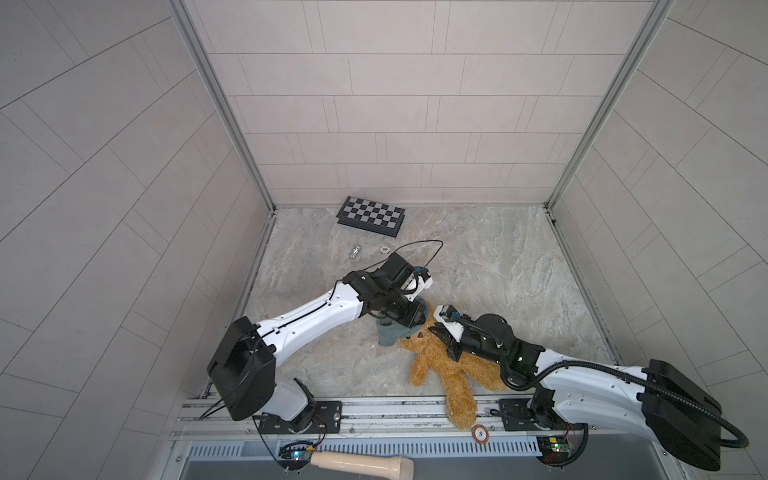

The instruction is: Dress the teddy bear

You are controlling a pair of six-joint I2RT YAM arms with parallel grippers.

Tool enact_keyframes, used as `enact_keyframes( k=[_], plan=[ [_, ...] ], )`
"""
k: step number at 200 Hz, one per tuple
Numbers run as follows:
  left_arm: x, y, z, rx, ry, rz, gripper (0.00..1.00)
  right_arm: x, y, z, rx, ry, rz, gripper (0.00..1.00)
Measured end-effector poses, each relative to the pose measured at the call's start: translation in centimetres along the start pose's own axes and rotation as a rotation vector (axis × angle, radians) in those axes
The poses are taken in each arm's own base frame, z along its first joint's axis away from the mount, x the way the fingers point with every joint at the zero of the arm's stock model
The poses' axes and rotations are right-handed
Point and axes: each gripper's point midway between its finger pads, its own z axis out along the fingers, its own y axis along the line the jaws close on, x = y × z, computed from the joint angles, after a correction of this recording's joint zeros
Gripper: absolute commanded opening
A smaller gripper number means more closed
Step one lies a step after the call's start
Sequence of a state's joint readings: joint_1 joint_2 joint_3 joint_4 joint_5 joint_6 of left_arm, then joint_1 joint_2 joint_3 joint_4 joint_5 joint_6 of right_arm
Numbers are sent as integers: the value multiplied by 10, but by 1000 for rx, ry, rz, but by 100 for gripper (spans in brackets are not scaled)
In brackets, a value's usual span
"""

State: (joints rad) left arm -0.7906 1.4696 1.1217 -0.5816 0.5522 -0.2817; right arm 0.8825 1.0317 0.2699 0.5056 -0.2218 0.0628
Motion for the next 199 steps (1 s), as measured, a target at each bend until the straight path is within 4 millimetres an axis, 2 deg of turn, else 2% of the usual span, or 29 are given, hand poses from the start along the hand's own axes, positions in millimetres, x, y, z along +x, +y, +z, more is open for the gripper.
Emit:
enact_keyframes(
  k=[49,91,119,156,199],
  plan=[
    [-7,-10,-4,18,-33,32,30,-13,-1,-12,11,-62,11,0],
    [-23,-27,-32,18,-134,108,43,-37,-1,-26,15,-150,6,0],
    [-32,-26,-40,-12,-176,127,52,-40,-1,-28,15,-161,4,0],
    [-36,-10,-28,-72,-189,122,53,-29,-5,-22,39,-128,14,0],
    [-37,24,9,-156,-143,60,52,2,-15,0,72,-35,40,0]
  ],
)
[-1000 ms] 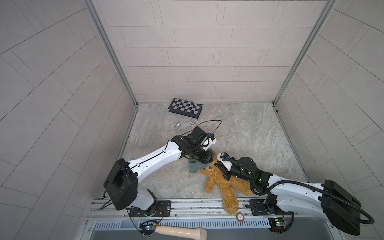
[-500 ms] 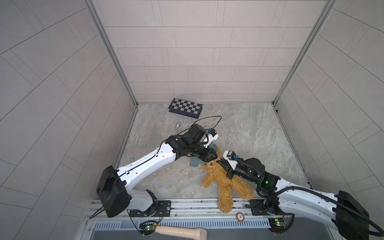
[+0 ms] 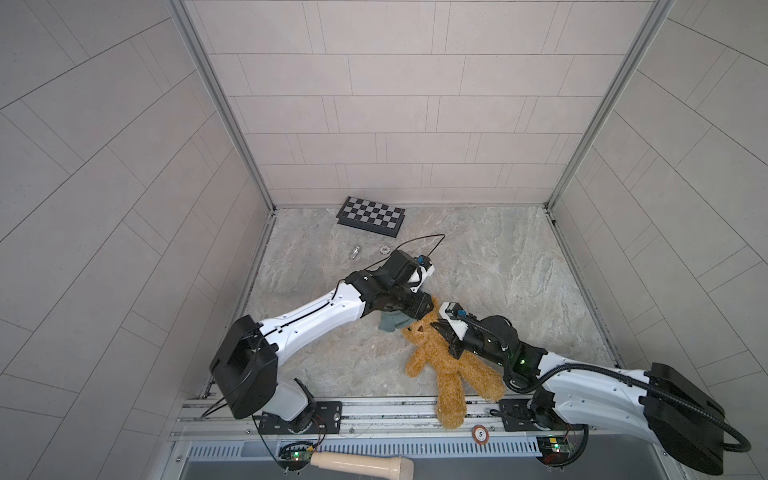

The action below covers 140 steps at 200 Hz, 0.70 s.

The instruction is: Dress the teddy bear

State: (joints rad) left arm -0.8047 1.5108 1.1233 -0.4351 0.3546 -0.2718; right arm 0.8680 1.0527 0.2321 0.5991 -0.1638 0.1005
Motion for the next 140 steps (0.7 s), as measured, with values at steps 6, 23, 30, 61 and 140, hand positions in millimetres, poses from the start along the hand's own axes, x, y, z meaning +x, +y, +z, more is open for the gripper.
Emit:
enact_keyframes(
  k=[6,23,30,61,140],
  plan=[
    [2,4,7,-11,13,-5,52,4,-2,3,8,7,7,0],
    [9,14,21,-52,49,-15,53,13,-6,11,23,21,25,0],
    [11,17,26,-66,62,-15,53,17,-7,13,26,28,30,0],
    [15,26,34,-117,89,-18,59,21,-11,21,43,24,43,0],
    [19,33,52,-139,132,-66,43,25,-17,26,72,21,56,0]
  ],
)
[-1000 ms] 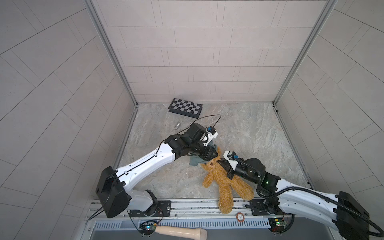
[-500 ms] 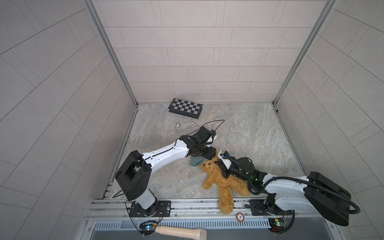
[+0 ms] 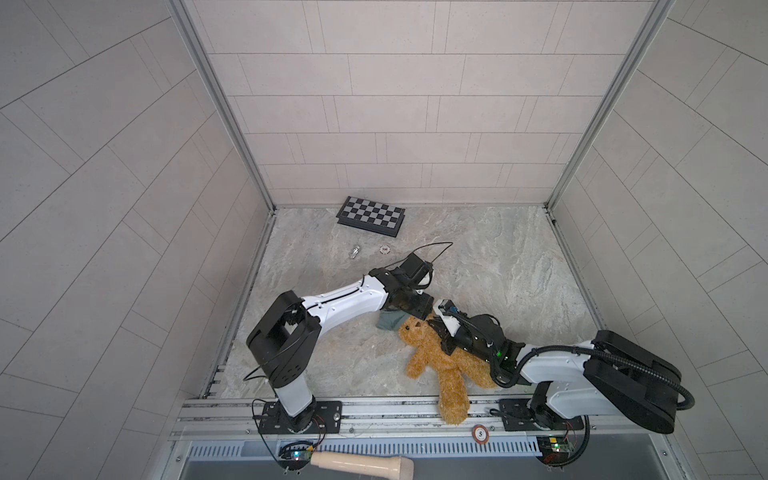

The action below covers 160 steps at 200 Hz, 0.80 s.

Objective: Dress the teddy bear
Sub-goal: 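Lift the bear upright with the left gripper while the right gripper opens and withdraws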

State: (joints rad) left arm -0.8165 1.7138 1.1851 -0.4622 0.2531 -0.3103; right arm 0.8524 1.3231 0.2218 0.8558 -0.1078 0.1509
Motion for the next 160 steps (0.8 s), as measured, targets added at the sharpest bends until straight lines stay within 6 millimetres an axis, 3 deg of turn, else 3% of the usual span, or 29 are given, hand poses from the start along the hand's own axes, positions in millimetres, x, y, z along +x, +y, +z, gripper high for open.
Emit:
enact_keyframes(
  k=[66,94,104,120,143,160],
  plan=[
    [-4,-4,8,23,-6,-9,0,3,-6,0,31,10,-5,0],
    [-6,-6,8,35,-17,0,0,1,-7,-4,37,14,-15,0],
    [-6,-8,7,49,-24,7,0,1,-7,-6,38,18,-19,8],
    [-8,-7,4,60,-47,19,0,-3,-6,-11,36,13,-21,28],
    [1,4,2,52,-43,23,0,-43,-4,-26,36,-119,-35,49],
    [6,9,-4,47,-48,35,0,-66,-4,-40,39,-200,-25,54]
  ],
)
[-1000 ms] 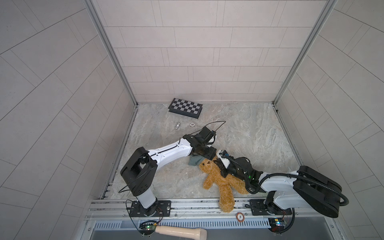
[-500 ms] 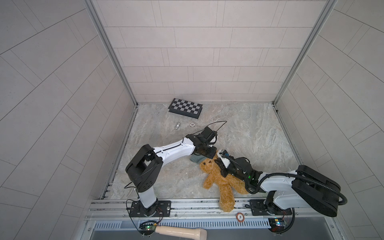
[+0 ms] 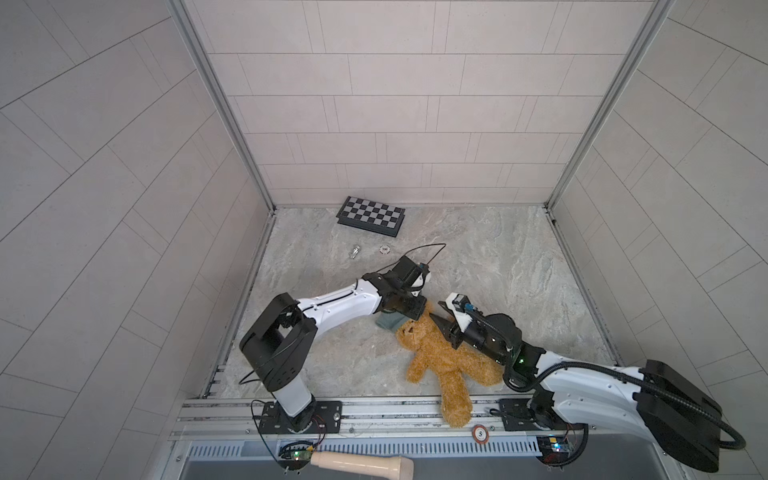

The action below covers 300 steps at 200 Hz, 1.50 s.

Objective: Dress the teddy bear
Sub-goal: 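Lift the bear upright with the left gripper while the right gripper opens and withdraws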

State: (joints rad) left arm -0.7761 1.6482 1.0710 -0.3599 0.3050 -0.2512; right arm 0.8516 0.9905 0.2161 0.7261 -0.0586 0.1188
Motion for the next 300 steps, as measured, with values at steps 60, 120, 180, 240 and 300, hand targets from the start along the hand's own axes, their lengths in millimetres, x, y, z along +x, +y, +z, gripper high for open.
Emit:
enact_keyframes(
  k=[60,120,180,240,300],
  plan=[
    [-2,-18,-54,73,-160,116,0,-37,-25,-50,104,-110,9,66],
    [-17,-71,-135,274,-408,320,0,-50,-85,-52,234,-148,67,49],
    [-41,-123,-193,502,-524,450,0,-70,-26,-29,-123,-222,-50,47],
    [-56,-171,-281,667,-620,687,0,-161,15,-66,-235,-449,-315,32],
    [-47,-176,-287,737,-553,753,0,-177,18,-86,-205,-504,-408,44]
  ],
)
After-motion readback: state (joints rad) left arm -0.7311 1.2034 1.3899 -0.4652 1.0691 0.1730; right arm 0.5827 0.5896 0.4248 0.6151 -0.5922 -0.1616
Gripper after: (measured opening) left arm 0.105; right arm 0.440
